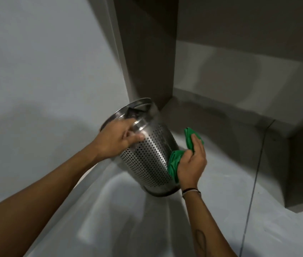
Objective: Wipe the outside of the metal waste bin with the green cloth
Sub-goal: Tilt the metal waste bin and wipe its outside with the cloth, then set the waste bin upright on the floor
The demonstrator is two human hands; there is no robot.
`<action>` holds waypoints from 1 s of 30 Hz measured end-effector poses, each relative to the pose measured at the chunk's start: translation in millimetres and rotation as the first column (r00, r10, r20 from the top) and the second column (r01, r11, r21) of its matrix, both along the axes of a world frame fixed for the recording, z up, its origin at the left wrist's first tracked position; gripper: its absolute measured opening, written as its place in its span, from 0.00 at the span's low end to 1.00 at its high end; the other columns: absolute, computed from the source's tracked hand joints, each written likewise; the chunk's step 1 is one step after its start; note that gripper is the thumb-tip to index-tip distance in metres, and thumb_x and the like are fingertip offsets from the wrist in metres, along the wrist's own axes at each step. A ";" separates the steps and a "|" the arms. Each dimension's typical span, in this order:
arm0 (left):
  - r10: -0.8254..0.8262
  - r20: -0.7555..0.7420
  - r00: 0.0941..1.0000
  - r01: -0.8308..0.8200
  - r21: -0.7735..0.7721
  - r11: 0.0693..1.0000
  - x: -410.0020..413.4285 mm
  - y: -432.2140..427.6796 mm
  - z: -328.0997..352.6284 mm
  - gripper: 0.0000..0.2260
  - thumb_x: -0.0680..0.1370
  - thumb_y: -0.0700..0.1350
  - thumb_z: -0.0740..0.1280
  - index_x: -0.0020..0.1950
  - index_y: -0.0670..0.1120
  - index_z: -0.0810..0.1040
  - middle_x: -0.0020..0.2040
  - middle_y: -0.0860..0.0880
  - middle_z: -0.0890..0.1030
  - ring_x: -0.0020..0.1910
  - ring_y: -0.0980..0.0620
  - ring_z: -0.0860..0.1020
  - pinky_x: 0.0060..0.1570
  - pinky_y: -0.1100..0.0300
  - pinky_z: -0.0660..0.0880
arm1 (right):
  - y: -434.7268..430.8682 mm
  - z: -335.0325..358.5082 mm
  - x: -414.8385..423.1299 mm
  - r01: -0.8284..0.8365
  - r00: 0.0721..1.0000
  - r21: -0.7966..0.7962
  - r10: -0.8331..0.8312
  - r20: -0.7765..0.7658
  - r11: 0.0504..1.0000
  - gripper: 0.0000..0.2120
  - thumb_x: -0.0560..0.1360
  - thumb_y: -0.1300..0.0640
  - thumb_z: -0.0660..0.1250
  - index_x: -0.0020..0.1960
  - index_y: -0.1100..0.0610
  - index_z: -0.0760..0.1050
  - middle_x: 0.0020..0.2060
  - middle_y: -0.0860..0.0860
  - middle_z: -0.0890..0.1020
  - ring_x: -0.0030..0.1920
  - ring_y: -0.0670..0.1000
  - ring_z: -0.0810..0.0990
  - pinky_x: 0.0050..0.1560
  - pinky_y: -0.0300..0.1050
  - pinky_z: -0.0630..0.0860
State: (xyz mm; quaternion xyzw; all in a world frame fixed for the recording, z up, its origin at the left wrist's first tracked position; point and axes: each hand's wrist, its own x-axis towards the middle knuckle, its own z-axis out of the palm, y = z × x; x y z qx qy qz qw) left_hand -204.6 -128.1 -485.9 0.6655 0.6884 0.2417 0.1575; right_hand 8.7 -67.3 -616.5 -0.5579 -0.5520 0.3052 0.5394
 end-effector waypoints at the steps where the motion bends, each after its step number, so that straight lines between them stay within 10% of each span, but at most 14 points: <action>1: -0.046 -0.119 0.992 0.045 -0.007 0.999 2.0 0.9 -0.8 0.18 0.81 0.59 0.68 0.61 0.47 0.82 0.46 0.49 0.88 0.45 0.48 0.86 0.48 0.48 0.82 | 3.9 1.1 3.7 0.020 1.000 0.002 -0.020 -0.001 1.000 0.29 0.74 0.66 0.56 0.72 0.67 0.77 0.72 0.62 0.80 0.75 0.64 0.77 0.80 0.63 0.69; 5: -0.172 -0.459 0.872 0.181 -0.024 0.983 0.3 8.9 -18.8 0.16 0.83 0.59 0.65 0.64 0.49 0.79 0.48 0.48 0.87 0.48 0.45 0.85 0.48 0.48 0.81 | 11.9 6.5 10.1 0.034 0.999 -0.020 -0.034 -0.020 0.999 0.28 0.76 0.65 0.55 0.74 0.66 0.76 0.73 0.61 0.79 0.77 0.63 0.75 0.81 0.63 0.69; 16: -0.317 -0.452 0.834 0.393 0.083 0.916 -53.1 19.6 -31.0 0.17 0.83 0.61 0.62 0.48 0.51 0.81 0.38 0.54 0.82 0.40 0.53 0.80 0.43 0.55 0.77 | 21.9 -1.4 12.1 -0.021 1.000 -0.053 0.021 -0.013 0.998 0.28 0.76 0.65 0.56 0.74 0.65 0.77 0.73 0.60 0.79 0.76 0.62 0.76 0.81 0.62 0.69; 25: -0.134 -0.520 0.844 0.212 0.094 0.973 -45.6 20.0 -46.1 0.23 0.83 0.67 0.58 0.48 0.53 0.83 0.39 0.56 0.83 0.40 0.55 0.79 0.47 0.55 0.74 | 27.8 0.7 4.4 -0.187 0.958 -0.035 0.190 0.216 0.982 0.28 0.79 0.63 0.56 0.77 0.61 0.74 0.77 0.55 0.76 0.82 0.57 0.68 0.85 0.53 0.59; 30: 0.041 -0.580 0.813 0.003 0.075 0.997 -19.0 25.7 -60.7 0.24 0.84 0.66 0.53 0.63 0.52 0.79 0.61 0.49 0.82 0.63 0.46 0.77 0.65 0.45 0.73 | 50.3 26.4 -8.7 -0.249 0.892 -0.036 0.244 0.379 0.968 0.25 0.80 0.68 0.58 0.76 0.65 0.74 0.76 0.61 0.77 0.81 0.63 0.69 0.85 0.54 0.59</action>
